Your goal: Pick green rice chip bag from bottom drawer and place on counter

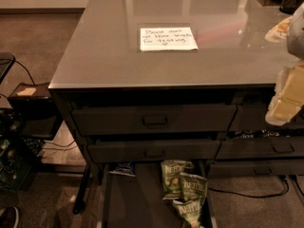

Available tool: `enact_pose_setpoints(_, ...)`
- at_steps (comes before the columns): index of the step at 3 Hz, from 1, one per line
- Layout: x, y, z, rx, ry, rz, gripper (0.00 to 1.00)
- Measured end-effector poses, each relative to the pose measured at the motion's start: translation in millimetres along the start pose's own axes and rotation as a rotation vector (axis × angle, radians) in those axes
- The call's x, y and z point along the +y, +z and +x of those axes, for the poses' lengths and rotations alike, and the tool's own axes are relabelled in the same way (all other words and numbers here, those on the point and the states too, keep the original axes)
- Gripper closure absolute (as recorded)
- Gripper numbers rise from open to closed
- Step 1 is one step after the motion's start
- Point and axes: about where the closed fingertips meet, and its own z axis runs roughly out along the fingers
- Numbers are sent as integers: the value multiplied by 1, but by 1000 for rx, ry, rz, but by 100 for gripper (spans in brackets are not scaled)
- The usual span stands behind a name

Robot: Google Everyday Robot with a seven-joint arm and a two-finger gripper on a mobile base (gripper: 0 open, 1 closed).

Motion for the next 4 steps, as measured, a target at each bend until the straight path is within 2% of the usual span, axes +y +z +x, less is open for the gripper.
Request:
enact_pose_setpoints(1, 0, 0, 0, 0, 0, 0, 0)
enact_pose_setpoints(2, 18, 31, 9, -52, 47, -40, 0)
enact_pose_setpoints(3, 51, 87, 25, -154, 125, -102, 0)
enact_pose_setpoints(4, 76, 137, 40, -231, 205, -142, 0)
